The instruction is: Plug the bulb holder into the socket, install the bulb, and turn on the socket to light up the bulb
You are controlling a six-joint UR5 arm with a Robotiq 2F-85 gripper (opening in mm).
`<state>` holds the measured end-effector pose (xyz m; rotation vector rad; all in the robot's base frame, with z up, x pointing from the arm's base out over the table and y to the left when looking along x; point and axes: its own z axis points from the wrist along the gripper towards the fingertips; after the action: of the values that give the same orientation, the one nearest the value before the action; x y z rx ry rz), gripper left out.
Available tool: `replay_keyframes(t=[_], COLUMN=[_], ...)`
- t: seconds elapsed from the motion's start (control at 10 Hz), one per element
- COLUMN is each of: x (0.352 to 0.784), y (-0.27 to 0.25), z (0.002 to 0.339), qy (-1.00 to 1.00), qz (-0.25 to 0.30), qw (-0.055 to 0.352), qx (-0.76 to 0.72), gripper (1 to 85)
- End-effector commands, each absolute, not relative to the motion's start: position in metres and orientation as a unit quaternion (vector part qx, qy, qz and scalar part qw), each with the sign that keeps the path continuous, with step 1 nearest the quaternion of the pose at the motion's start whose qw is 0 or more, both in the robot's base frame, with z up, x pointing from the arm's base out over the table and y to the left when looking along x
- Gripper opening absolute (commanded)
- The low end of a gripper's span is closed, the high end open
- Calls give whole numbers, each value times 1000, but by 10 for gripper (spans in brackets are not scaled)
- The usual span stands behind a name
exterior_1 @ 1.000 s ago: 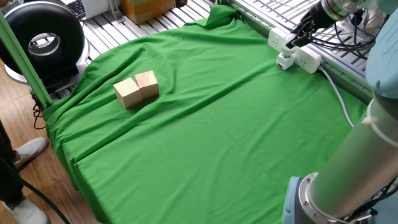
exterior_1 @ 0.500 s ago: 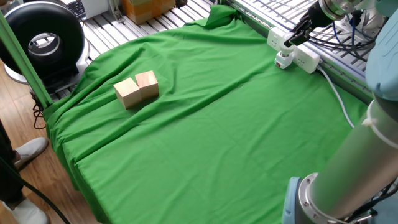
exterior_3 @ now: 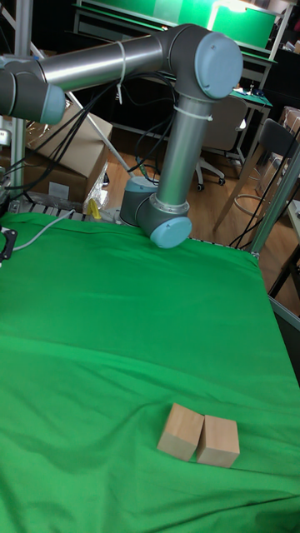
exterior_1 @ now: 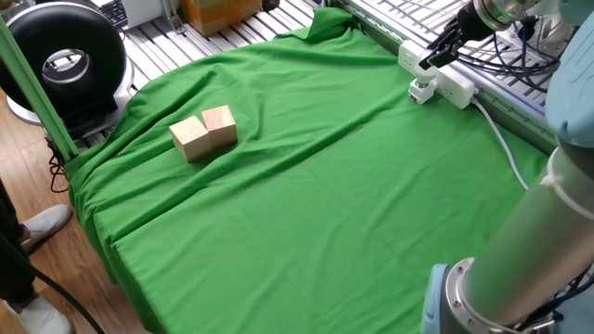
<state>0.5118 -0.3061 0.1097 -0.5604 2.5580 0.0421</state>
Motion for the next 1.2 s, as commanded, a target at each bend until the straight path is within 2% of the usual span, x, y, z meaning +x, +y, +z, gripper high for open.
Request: replay_keyframes(t=[0.0,0.2,0.7,0.9,1.1], x=[507,507,514,513,503], y=[-313,-310,-295,-299,-293], z=[107,108,119,122,132], qy=[948,947,934,932,927], qz=[9,12,6,-2,2], qw=[245,245,248,237,199], qx=[-204,-206,-255,-275,-317], gripper=[507,507,620,627,640])
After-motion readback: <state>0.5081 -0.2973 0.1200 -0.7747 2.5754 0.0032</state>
